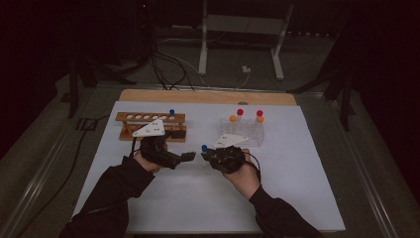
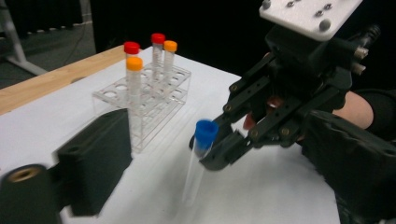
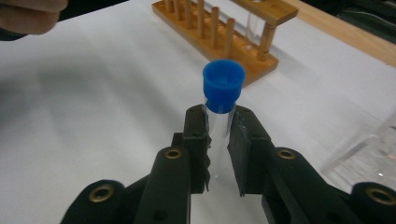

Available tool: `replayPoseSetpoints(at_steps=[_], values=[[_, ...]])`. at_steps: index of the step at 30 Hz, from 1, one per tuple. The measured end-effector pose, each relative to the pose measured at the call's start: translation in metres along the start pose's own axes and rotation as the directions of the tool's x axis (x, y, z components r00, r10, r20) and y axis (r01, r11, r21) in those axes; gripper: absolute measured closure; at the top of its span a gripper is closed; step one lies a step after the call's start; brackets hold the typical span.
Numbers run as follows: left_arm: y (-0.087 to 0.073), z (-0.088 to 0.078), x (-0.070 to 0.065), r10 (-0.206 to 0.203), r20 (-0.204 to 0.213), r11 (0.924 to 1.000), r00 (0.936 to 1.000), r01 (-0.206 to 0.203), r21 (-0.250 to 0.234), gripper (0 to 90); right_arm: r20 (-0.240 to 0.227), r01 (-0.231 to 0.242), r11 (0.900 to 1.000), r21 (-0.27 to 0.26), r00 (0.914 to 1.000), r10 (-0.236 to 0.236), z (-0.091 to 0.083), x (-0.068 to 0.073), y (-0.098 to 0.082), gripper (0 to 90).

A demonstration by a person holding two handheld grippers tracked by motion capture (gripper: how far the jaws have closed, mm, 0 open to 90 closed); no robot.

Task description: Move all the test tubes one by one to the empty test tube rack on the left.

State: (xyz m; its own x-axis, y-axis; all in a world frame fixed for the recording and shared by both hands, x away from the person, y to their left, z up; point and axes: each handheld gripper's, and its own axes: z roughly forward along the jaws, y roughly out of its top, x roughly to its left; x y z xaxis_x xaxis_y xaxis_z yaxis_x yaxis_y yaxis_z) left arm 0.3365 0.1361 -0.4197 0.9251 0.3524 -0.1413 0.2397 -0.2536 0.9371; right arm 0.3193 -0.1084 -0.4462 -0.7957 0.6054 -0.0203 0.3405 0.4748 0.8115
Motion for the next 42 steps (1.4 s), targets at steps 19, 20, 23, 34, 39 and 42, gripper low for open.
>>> replayPoseSetpoints(at_steps=[19, 20, 23, 34, 39, 42], values=[[-0.009, 0.028, -0.003, 0.066, -0.048, 0.9929, 0.9966, -0.061, 0.102, 62.5, -0.032, 0.009, 1.000, -0.004, 0.9995, -0.009, 0.001, 0.008, 0.002, 77.6], [-0.009, 0.028, -0.003, 0.067, -0.046, 0.9927, 0.9967, -0.062, 0.103, 64.4, -0.032, 0.010, 1.000, -0.005, 0.9994, -0.010, 0.000, 0.008, 0.002, 77.6], [-0.010, 0.029, -0.003, 0.075, -0.042, 0.9921, 0.9963, -0.071, 0.104, 68.9, -0.029, 0.007, 1.000, -0.003, 0.9995, -0.007, 0.000, 0.007, 0.002, 77.6], [-0.009, 0.032, -0.002, 0.088, -0.027, 0.9906, 0.9958, -0.084, 0.108, 77.3, -0.033, -0.001, 1.000, -0.007, 0.9995, 0.001, 0.000, 0.005, 0.002, 77.6], [-0.006, 0.029, -0.003, 0.093, -0.031, 0.9908, 0.9952, -0.089, 0.102, 77.5, -0.037, -0.009, 1.000, -0.027, 0.9993, 0.008, -0.002, 0.005, 0.003, 76.8], [-0.002, 0.023, -0.002, 0.096, -0.048, 0.9916, 0.9942, -0.091, 0.092, 77.6, -0.044, -0.019, 0.999, -0.039, 0.9989, 0.017, -0.003, 0.003, 0.004, 68.8]])
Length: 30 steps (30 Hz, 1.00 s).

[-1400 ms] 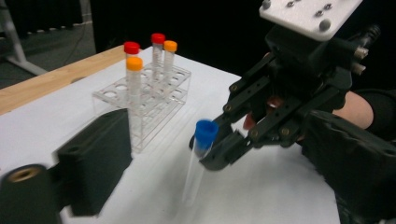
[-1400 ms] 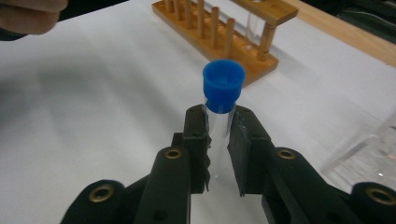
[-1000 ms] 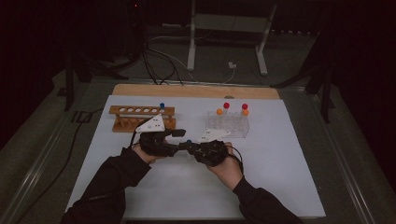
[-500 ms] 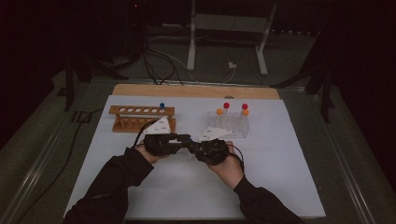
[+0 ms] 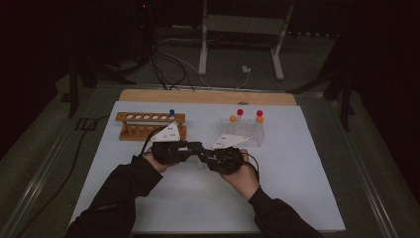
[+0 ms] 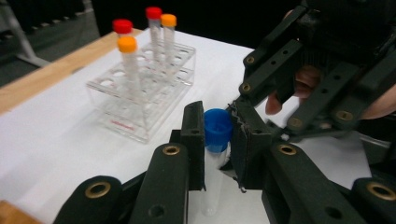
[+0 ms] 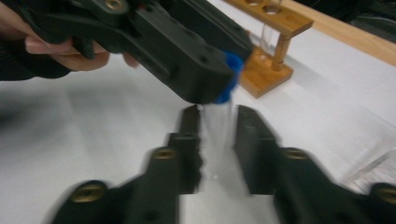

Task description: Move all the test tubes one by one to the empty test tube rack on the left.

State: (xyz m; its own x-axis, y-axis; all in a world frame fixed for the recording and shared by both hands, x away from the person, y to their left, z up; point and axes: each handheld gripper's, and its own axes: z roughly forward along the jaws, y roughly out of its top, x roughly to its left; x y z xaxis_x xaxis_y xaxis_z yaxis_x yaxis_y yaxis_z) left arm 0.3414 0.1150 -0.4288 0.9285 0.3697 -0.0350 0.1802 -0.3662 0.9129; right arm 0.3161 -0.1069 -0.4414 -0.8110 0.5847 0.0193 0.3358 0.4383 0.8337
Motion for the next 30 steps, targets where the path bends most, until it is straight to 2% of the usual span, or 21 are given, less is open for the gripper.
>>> replayPoseSetpoints(at_steps=[1, 2, 6, 8, 13, 18, 23, 26, 30], values=[[0.001, -0.003, 0.001, 0.002, -0.012, 1.0000, 0.9999, -0.002, -0.002, 77.6, -0.003, 0.001, 1.000, -0.007, 1.0000, -0.001, -0.002, -0.001, 0.000, 59.8], [0.002, -0.006, 0.002, 0.003, -0.017, 1.0000, 0.9998, -0.003, -0.001, 77.6, -0.003, 0.001, 1.000, -0.007, 1.0000, -0.001, -0.002, -0.001, 0.000, 59.8], [0.006, -0.020, 0.010, -0.003, -0.063, 1.0000, 0.9980, 0.003, -0.009, 77.6, -0.004, -0.002, 1.000, -0.023, 1.0000, 0.002, -0.006, -0.002, -0.001, 41.6], [0.007, -0.027, 0.014, -0.009, -0.084, 0.9999, 0.9964, 0.008, -0.015, 77.6, -0.007, -0.003, 1.000, -0.028, 1.0000, 0.002, -0.006, -0.002, -0.001, 39.1], [0.011, -0.046, 0.028, -0.026, -0.150, 0.9994, 0.9884, 0.023, -0.027, 77.6, -0.003, -0.014, 0.998, -0.053, 0.9999, 0.014, -0.010, -0.001, -0.001, 20.1], [0.013, -0.061, 0.042, -0.050, -0.216, 0.9983, 0.9751, 0.043, -0.040, 77.6, 0.007, -0.028, 0.996, -0.083, 0.9996, 0.029, -0.014, -0.001, 0.000, 11.3], [0.015, -0.071, 0.055, -0.067, -0.272, 0.9974, 0.9600, 0.057, -0.045, 77.6, 0.008, -0.033, 0.996, -0.079, 0.9994, 0.034, -0.015, -0.002, 0.001, 2.0], [0.016, -0.075, 0.063, -0.076, -0.298, 0.9967, 0.9515, 0.064, -0.050, 77.6, -0.010, -0.030, 0.996, -0.085, 0.9995, 0.029, -0.016, -0.002, 0.000, 0.0], [0.017, -0.077, 0.074, -0.084, -0.330, 0.9962, 0.9401, 0.073, -0.047, 77.6, -0.010, -0.016, 0.996, -0.082, 0.9998, 0.016, -0.016, -0.001, -0.001, 0.0]])
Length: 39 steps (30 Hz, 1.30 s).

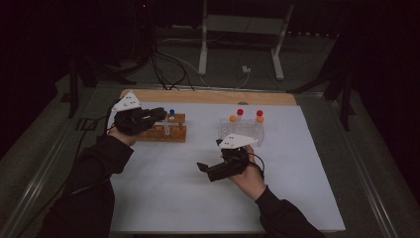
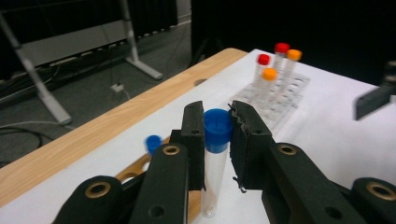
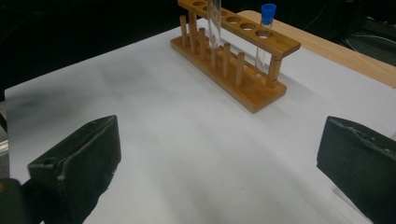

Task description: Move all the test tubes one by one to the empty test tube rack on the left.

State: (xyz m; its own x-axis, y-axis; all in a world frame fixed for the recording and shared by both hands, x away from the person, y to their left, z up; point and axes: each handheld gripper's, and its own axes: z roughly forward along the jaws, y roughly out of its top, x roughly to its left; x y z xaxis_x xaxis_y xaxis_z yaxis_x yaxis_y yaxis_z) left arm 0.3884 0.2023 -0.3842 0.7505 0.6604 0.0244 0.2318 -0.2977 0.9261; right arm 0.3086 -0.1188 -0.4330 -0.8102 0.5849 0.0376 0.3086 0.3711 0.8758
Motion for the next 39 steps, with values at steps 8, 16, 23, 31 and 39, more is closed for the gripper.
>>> replayPoseSetpoints(at_steps=[8, 16, 23, 31, 39], values=[[0.004, 0.008, 0.021, -0.025, -0.084, 0.9995, 0.9962, 0.023, -0.022, 77.6, -0.016, -0.001, 1.000, -0.024, 0.9999, 0.001, -0.004, 0.000, 0.002, 0.0], [0.004, 0.022, 0.036, -0.057, -0.148, 0.9978, 0.9873, 0.051, -0.043, 77.6, -0.028, -0.012, 1.000, -0.023, 0.9996, 0.011, -0.004, -0.002, 0.001, 0.0], [-0.002, 0.035, 0.041, -0.069, -0.181, 0.9972, 0.9810, 0.063, -0.039, 77.6, -0.031, -0.012, 1.000, -0.024, 0.9995, 0.011, -0.004, -0.003, 0.000, 0.0], [-0.017, 0.046, 0.041, -0.084, -0.180, 0.9965, 0.9802, 0.082, -0.015, 77.6, -0.038, -0.015, 1.000, -0.027, 0.9992, 0.014, -0.005, -0.003, -0.001, 0.0], [-0.033, 0.059, 0.039, -0.090, -0.178, 0.9954, 0.9800, 0.094, 0.018, 77.6, -0.044, -0.021, 0.999, -0.034, 0.9988, 0.019, -0.006, -0.004, -0.002, 0.0]])
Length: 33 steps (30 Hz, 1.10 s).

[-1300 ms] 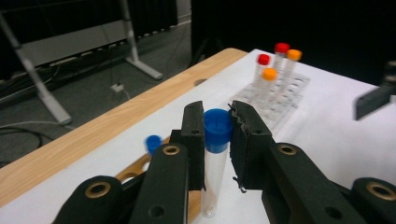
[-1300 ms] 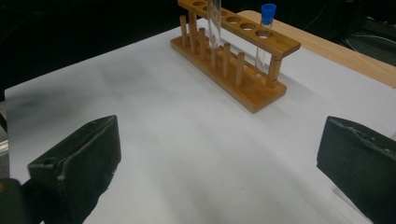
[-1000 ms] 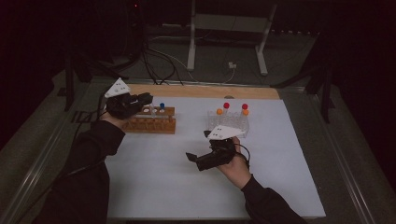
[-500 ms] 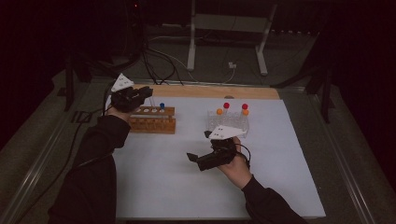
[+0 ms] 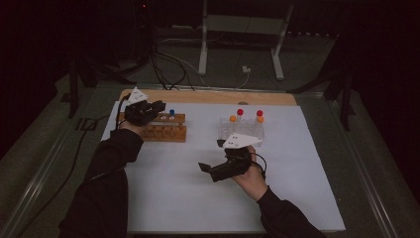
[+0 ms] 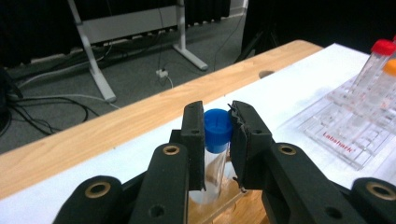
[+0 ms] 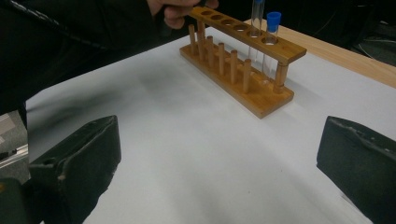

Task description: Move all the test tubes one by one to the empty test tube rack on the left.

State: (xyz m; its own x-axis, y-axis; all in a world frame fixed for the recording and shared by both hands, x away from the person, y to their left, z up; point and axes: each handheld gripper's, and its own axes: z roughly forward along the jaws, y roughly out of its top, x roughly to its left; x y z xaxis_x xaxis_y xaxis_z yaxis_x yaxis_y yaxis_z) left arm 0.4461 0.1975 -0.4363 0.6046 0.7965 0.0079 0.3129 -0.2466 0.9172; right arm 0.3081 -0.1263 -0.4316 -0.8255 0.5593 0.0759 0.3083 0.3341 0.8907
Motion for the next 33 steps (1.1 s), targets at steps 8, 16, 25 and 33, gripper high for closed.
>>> replayPoseSetpoints(at_steps=[8, 16, 25, 33], values=[[-0.014, 0.005, 0.001, -0.011, -0.006, 0.9998, 0.9999, 0.011, 0.019, 77.5, 0.000, 0.000, 1.000, 0.000, 1.0000, 0.000, -0.001, -0.001, 0.000, 0.0], [-0.020, 0.007, 0.000, -0.015, -0.006, 0.9998, 0.9999, 0.015, 0.015, 77.4, -0.002, -0.003, 1.000, -0.001, 1.0000, 0.003, -0.001, -0.001, -0.001, 0.0], [-0.018, 0.005, 0.000, -0.017, 0.007, 0.9994, 0.9998, 0.017, 0.030, 74.3, -0.006, -0.002, 1.000, -0.008, 1.0000, 0.002, -0.002, -0.001, 0.002, 0.0], [-0.005, -0.021, -0.011, -0.014, 0.044, 0.9999, 0.9989, 0.014, 0.005, 38.9, 0.013, -0.001, 1.000, -0.026, 0.9999, 0.001, -0.012, -0.007, 0.010, 0.0]])
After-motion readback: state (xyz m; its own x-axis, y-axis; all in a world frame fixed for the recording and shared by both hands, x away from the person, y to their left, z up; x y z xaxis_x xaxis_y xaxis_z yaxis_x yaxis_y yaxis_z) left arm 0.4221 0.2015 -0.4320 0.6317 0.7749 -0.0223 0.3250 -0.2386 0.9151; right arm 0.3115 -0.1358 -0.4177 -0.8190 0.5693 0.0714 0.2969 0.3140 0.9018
